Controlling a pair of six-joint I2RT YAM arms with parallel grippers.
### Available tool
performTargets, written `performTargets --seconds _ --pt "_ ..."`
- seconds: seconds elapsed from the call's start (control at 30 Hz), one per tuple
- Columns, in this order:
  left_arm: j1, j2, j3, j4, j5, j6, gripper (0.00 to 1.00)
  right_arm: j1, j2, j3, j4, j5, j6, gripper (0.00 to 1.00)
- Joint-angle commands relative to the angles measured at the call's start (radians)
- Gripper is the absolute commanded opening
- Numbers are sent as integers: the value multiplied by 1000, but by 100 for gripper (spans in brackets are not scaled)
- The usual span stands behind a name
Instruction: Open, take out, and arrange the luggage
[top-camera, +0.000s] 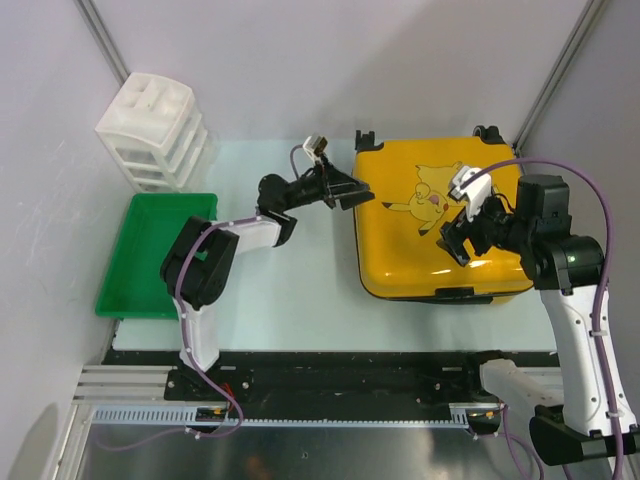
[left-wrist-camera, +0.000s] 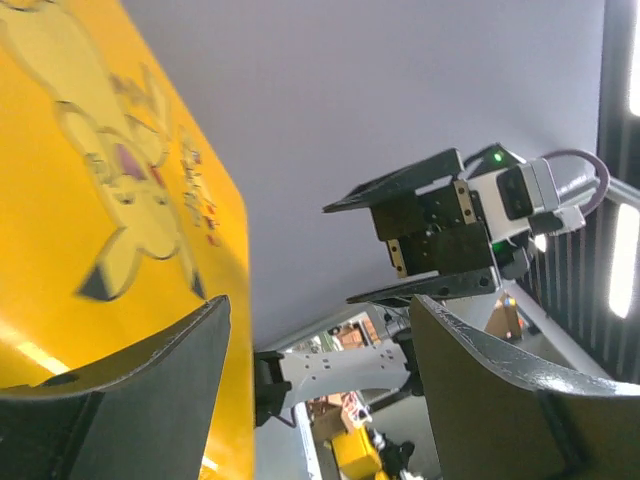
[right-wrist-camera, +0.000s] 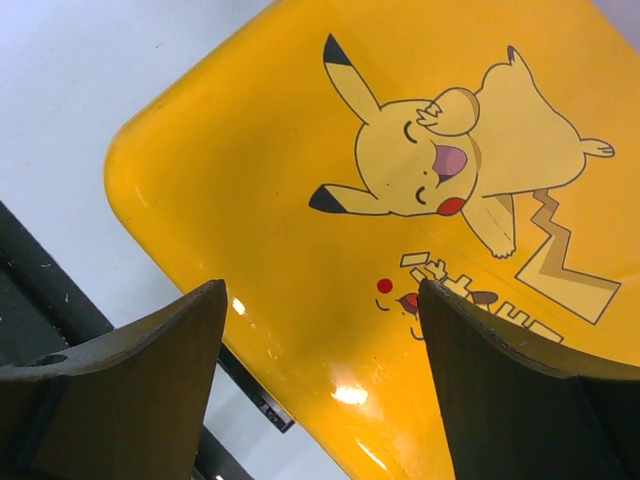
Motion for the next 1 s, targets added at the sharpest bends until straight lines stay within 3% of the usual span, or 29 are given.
performTargets --seconds 0.0,0.13,0.3,0.43,0.7,0.97 --pt "-39 -41 38 145 -3 -29 76 30 -32 2 -14 -14 -20 82" --pt "-10 -85 -110 102 -44 10 77 63 -29 -3 -40 53 -24 81" --pt "73 -151 -224 -25 -64 172 80 54 -20 -21 -34 152 -23 81" --pt "92 -191 -248 -299 -92 348 82 41 -20 -21 -46 109 -24 81" --pt "4 -87 -136 -363 -94 359 80 50 -12 -30 -141 -11 -56 81" --pt "-111 -88 91 -363 -75 301 81 63 -41 -64 -176 -66 -113 79"
